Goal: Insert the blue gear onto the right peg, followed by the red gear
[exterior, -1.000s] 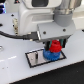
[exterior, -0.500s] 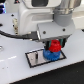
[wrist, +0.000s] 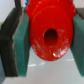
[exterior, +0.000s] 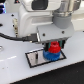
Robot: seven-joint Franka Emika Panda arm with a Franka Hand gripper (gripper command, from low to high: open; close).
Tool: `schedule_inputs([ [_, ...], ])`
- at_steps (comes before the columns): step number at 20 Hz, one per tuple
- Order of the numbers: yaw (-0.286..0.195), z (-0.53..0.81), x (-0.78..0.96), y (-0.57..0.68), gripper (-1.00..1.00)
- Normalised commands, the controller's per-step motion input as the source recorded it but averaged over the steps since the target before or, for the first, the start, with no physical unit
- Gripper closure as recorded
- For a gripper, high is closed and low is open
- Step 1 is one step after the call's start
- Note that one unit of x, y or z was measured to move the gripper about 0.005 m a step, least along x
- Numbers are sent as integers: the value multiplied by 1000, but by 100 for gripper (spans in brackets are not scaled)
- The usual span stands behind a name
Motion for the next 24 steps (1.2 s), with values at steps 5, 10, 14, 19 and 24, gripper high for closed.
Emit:
schedule_inputs([
  [5,0,265,8,3,100],
  [10,0,71,54,-54,100],
  [14,0,-54,110,-107,100],
  [19,0,-39,165,-64,100],
  [24,0,-52,151,-57,100],
])
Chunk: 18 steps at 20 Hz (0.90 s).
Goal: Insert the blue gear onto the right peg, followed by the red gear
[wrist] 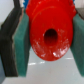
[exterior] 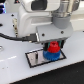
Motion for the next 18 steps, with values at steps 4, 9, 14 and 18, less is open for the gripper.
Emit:
schedule_inputs([
  [4,0,26,98,-68,100],
  [9,0,-201,181,-34,100],
  [14,0,-264,196,-28,100],
  [18,0,-56,132,4,-100],
])
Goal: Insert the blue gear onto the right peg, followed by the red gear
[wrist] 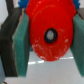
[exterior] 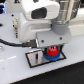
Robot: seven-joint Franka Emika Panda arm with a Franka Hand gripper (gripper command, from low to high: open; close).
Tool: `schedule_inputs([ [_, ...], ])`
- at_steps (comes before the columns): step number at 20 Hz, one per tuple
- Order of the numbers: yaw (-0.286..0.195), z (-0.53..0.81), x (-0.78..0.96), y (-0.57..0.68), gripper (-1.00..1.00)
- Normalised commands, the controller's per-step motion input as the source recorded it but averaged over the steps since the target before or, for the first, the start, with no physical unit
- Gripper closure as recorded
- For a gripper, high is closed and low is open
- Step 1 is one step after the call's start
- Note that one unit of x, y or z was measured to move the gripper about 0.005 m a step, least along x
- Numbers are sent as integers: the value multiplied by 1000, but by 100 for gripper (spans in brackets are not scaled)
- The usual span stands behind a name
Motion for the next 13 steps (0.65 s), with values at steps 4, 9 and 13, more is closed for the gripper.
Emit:
schedule_inputs([
  [4,0,25,71,-3,100],
  [9,0,286,36,53,-100],
  [13,0,616,4,99,-100],
])
